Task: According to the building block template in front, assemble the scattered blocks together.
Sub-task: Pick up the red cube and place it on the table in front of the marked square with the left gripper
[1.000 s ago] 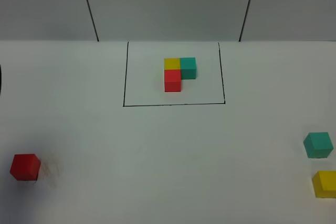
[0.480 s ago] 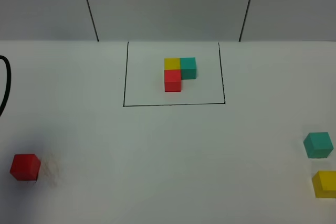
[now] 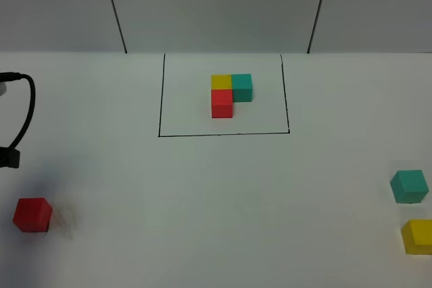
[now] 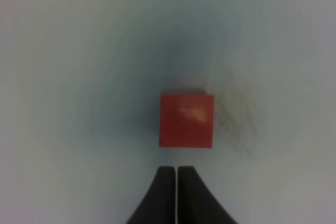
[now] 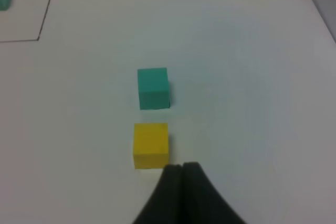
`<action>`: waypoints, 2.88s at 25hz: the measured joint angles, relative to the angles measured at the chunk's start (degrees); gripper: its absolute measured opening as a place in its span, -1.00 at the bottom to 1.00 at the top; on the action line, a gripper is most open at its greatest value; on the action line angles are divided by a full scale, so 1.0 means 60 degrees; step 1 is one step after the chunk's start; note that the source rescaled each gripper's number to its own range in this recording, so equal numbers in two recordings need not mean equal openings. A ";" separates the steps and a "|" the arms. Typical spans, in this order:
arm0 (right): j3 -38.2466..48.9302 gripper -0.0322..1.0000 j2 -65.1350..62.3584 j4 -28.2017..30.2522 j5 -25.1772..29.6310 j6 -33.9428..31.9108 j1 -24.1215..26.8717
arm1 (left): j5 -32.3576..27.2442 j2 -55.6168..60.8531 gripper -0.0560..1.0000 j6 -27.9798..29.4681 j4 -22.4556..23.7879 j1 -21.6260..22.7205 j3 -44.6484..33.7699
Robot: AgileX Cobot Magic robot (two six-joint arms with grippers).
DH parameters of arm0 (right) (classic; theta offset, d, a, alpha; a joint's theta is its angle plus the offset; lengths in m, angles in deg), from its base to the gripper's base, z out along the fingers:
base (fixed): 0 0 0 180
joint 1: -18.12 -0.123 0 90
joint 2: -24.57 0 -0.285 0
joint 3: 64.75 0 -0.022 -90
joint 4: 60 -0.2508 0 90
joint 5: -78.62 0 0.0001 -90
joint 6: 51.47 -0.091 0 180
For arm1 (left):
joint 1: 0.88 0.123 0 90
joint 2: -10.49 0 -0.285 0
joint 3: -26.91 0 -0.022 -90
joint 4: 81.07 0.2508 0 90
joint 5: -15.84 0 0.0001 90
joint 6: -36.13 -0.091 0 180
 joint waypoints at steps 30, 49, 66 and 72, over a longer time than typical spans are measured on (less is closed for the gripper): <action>0.0000 -0.94 0.0000 0.0000 0.0000 0.0000 -0.0004 | 0.0563 -0.1341 0.85 0.0186 -0.0428 0.0000 0.0002; 0.0000 -0.94 0.0000 0.0000 0.0000 0.0000 0.0000 | 0.1141 -0.3104 0.86 0.0215 -0.0415 0.0000 0.0010; 0.0000 -0.94 0.0000 0.0000 0.0000 -0.0001 0.0000 | 0.1725 -0.4363 0.86 0.0220 -0.0415 0.0000 0.0010; 0.0000 -0.94 0.0000 0.0000 0.0000 -0.0001 0.0000 | 0.1958 -0.4467 0.86 0.0220 -0.0415 0.0000 0.0010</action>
